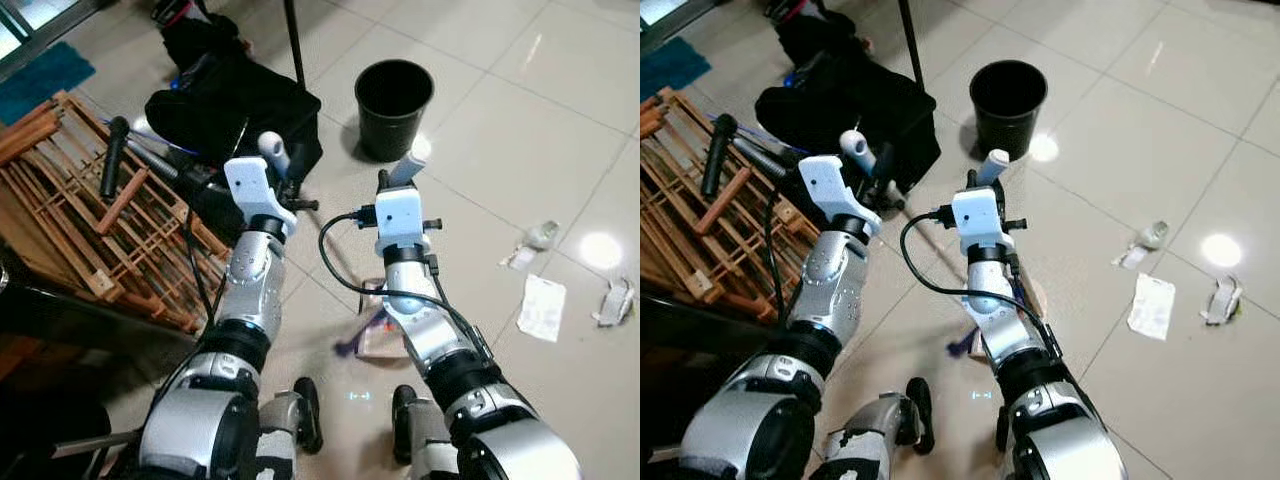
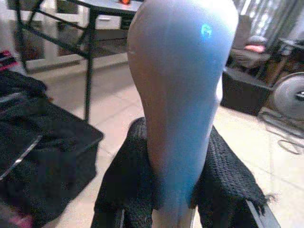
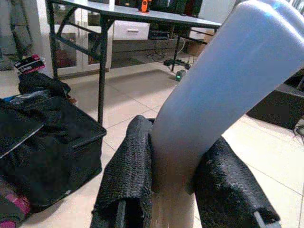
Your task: Sweep floor
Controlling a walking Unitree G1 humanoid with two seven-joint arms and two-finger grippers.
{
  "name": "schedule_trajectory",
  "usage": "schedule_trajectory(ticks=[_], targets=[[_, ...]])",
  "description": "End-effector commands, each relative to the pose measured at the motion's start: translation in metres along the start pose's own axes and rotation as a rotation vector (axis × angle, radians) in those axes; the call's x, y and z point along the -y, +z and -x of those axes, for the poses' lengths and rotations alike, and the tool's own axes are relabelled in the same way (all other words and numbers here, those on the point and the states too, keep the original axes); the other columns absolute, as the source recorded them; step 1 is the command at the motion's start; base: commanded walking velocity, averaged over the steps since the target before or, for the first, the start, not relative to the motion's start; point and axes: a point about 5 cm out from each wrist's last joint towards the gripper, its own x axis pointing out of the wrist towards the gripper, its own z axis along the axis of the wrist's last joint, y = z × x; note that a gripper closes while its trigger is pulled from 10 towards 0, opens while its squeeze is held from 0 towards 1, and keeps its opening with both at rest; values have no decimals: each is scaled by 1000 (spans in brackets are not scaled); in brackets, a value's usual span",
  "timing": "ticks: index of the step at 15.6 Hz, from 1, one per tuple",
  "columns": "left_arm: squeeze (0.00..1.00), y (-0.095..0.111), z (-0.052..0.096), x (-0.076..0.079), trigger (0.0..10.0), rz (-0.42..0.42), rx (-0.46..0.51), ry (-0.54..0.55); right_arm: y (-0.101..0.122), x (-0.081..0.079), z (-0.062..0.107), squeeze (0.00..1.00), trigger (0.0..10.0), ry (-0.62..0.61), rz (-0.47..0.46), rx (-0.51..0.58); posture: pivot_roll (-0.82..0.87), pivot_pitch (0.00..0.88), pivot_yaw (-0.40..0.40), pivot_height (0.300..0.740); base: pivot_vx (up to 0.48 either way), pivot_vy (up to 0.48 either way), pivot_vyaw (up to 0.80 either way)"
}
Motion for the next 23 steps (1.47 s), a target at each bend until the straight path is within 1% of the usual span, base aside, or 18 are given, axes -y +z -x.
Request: schedule_trajectory(ticks=[1,2,3,5,7,9,11,12,13,14,15,16,18,19,20,21,22,23], targets=[[0,2,4,-4,10000,8,11,-18,-19,-3,11,0,10000,8,1,-104,135,329,123,740,0,0,0],[0,7,7,-1,10000,15,29,-70,-19,-1,9,0,10000,5,4,-110,136,327,119,740,0,0,0],[0,18,9,5,10000,39,55,-161,-19,1,6,0,10000,1,8,-114,137,327,119,740,0,0,0],[0,25,11,11,10000,46,64,-241,-19,3,4,0,10000,1,8,-114,137,325,119,740,0,0,0],[0,34,11,12,10000,5,68,-326,-19,7,3,0,10000,-10,-16,-117,143,302,114,740,0,0,0],[0,54,5,-2,10000,-46,90,-365,-22,27,0,0,10000,-87,-98,-127,144,276,116,740,0,0,0],[0,68,2,-8,10000,-58,100,-376,-23,37,0,0,10000,-114,-122,-120,146,267,113,740,0,0,0],[0,78,0,-13,10000,-70,111,-381,-24,44,1,0,10000,-134,-132,-116,153,243,112,740,0,0,0],[0,101,-4,-25,10000,-89,128,-400,-26,58,3,0,10000,-176,-151,-112,160,218,110,740,0,0,0],[0,110,-5,-29,10000,-95,130,-406,-25,63,4,0,10000,-183,-155,-101,165,209,108,740,0,0,0],[0,116,-6,-33,10000,-108,127,-410,-24,66,5,0,10000,-184,-160,-90,167,206,108,740,0,0,0],[0,120,-4,-42,10000,-108,100,-402,-19,73,8,0,10000,-180,-175,-61,156,165,97,740,0,0,0],[0,116,0,-50,10000,-111,59,-366,-13,81,10,0,10000,-180,-191,-38,146,145,96,740,0,0,0],[0,110,2,-56,10000,-126,27,-318,-10,83,10,0,10000,-182,-190,-32,125,131,92,740,0,0,0],[0,101,7,-63,10000,-163,-31,-259,-6,89,12,0,10000,-201,-201,-20,125,117,91,740,0,0,0],[0,98,9,-66,10000,-185,-51,-235,-5,92,13,0,10000,-210,-206,-17,126,113,91,740,0,0,0],[0,89,16,-75,10000,-241,-99,-170,-3,99,15,0,10000,-240,-220,-18,121,102,91,740,0,0,0],[0,88,18,-80,10000,-296,-99,-125,-2,102,17,0,10000,-249,-222,-14,113,94,89,740,0,0,0]])
